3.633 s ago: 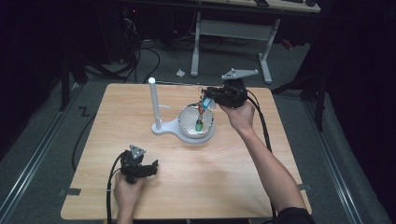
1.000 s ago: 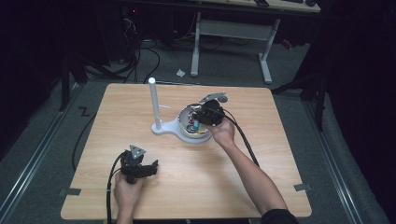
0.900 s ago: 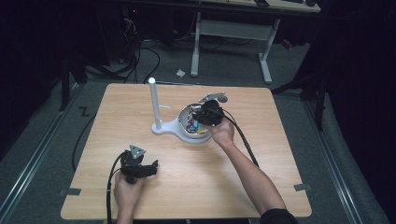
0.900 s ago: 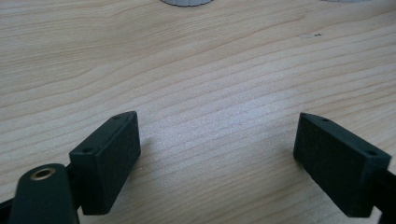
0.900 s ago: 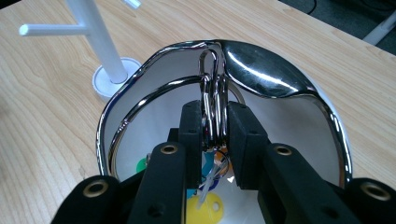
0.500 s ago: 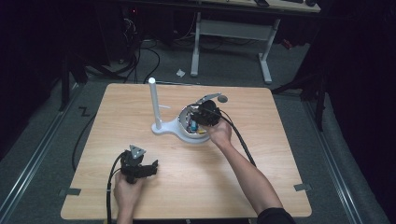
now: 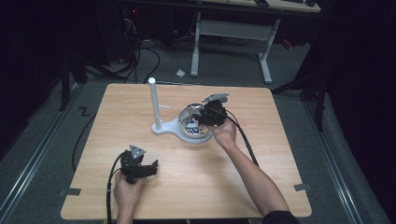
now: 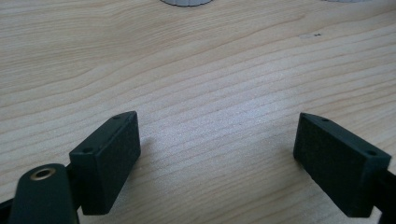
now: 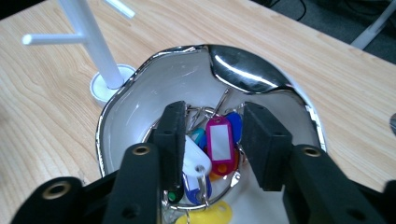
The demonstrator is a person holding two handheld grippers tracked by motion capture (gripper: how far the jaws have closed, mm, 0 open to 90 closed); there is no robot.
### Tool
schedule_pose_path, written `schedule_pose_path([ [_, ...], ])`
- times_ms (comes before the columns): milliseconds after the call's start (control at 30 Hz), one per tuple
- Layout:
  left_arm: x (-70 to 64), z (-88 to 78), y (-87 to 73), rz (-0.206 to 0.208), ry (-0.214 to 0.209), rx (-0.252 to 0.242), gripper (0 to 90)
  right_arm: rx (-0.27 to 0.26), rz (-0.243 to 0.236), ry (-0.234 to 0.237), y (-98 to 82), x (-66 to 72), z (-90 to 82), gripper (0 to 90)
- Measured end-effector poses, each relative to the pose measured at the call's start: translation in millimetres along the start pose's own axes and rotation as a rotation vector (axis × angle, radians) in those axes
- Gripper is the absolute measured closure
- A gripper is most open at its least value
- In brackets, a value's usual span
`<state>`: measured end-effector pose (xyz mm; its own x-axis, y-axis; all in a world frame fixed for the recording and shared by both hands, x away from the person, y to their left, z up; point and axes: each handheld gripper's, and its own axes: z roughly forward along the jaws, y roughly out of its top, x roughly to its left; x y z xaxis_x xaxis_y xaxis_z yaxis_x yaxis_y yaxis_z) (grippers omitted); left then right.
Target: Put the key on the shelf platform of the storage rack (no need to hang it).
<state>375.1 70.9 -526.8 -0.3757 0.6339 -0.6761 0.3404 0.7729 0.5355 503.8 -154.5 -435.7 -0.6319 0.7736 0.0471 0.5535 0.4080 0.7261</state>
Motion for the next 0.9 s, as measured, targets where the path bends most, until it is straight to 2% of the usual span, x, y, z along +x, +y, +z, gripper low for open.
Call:
schedule_pose_path([
  [200, -0.8, -0.2, -0.3, -0.012, 0.003, 0.002, 15.1, -0.031, 0.013, -0.006, -1.8, -4.7, -17.5, 53.6],
  [367, -0.3, -0.1, -0.2, -0.003, -0.001, 0.002, 15.1, -0.05, 0.022, -0.017, -4.1, -9.3, -29.4, 51.7],
  [400, 0.4, -0.1, 0.1, 0.007, -0.005, 0.002, 15.1, -0.053, 0.023, -0.02, -4.5, -9.9, -31.2, 51.6],
  [900, 0.8, 0.2, 0.2, 0.014, -0.007, -0.001, 15.1, -0.095, 0.034, -0.031, -12.6, -18.4, -62.3, 49.3],
])
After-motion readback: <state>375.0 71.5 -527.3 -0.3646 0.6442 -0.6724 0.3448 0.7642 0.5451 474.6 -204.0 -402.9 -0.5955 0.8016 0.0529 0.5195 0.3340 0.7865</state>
